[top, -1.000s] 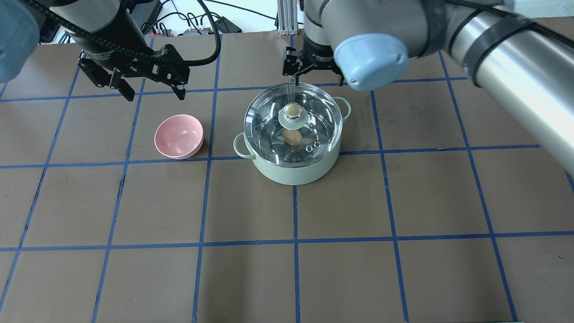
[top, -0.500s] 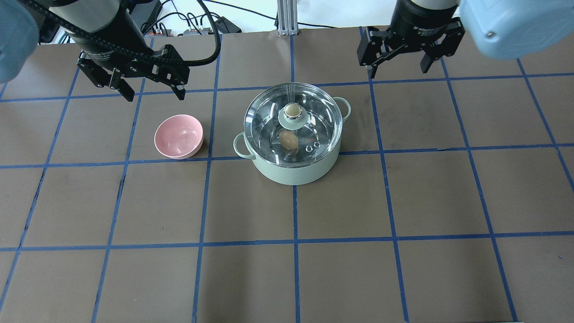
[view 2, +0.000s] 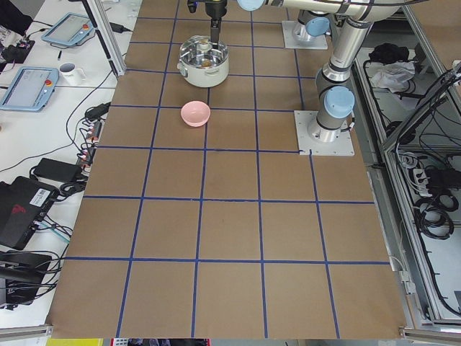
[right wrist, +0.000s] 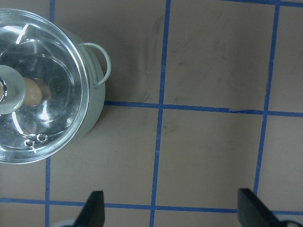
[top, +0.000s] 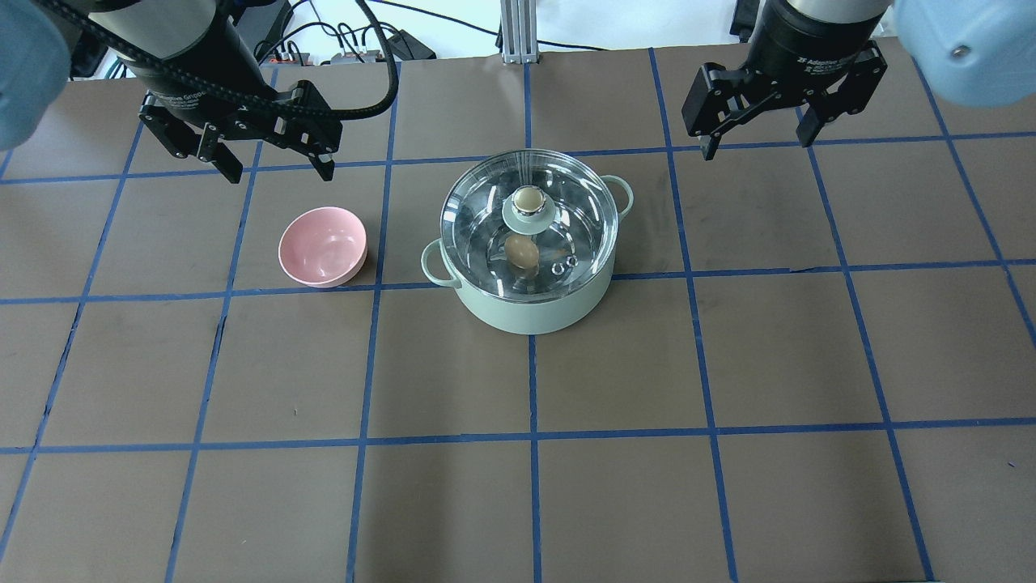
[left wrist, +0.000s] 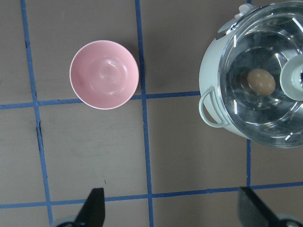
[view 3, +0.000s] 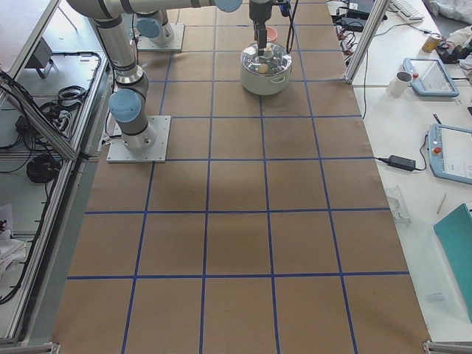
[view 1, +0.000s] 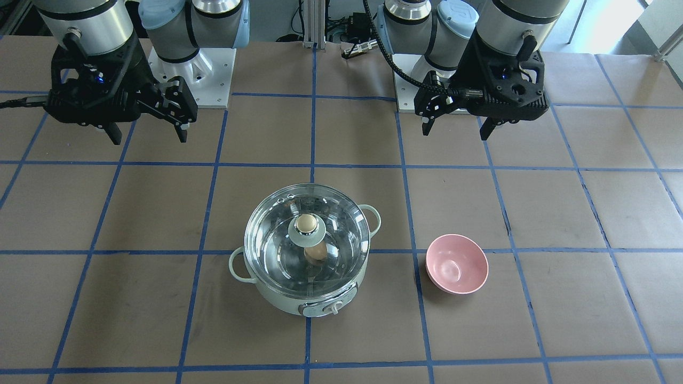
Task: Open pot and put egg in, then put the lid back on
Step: 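Open the right gripper and lift it away from the lid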
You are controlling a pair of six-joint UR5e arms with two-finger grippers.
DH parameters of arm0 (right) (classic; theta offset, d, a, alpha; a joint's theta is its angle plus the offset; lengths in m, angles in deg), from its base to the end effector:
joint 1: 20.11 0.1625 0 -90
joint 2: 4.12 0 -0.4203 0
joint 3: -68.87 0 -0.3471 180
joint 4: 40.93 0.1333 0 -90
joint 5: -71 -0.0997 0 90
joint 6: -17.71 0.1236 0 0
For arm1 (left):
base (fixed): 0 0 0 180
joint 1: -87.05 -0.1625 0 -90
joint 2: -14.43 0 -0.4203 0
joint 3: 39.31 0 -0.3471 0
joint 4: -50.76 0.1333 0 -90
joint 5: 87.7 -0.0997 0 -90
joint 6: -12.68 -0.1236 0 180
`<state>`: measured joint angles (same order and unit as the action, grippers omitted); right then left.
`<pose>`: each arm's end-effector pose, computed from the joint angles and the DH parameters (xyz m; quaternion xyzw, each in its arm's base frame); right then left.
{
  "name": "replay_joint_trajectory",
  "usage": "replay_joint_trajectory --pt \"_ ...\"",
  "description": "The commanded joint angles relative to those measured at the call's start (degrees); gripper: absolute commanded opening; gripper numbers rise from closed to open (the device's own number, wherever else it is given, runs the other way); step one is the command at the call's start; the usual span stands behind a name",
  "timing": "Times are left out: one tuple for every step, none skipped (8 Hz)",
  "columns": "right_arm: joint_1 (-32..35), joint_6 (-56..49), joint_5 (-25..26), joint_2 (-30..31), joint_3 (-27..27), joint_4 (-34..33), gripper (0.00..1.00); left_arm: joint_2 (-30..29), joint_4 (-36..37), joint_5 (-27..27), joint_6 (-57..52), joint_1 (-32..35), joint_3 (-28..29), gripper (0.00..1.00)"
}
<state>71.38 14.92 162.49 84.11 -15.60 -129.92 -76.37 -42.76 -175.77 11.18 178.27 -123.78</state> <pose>0.1421 -0.4613 0.4867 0.0370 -0.9989 0.0238 0.0133 -0.1471 -0.4510 0.4900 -0.0239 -0.9995 0.0106 0.0168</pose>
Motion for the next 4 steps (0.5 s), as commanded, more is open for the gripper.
replay_joint_trajectory --pt "-1.1 0.2 -0.3 0.5 -0.4 0.1 1.0 0.1 -0.1 -0.1 -0.2 -0.1 0.0 1.0" --pt "-1.0 -0.2 -0.1 1.3 -0.4 0.2 1.0 0.1 -0.1 0.0 -0.2 -0.2 0.0 1.0" --pt "-1.1 -0.4 -0.2 2.4 -0.4 0.2 1.0 0.2 -0.2 -0.1 -0.3 -0.3 -0.1 1.0" --pt "-0.9 -0.1 0.0 3.7 -0.9 0.6 1.0 0.1 -0.1 -0.1 -0.3 -0.4 -0.1 1.0"
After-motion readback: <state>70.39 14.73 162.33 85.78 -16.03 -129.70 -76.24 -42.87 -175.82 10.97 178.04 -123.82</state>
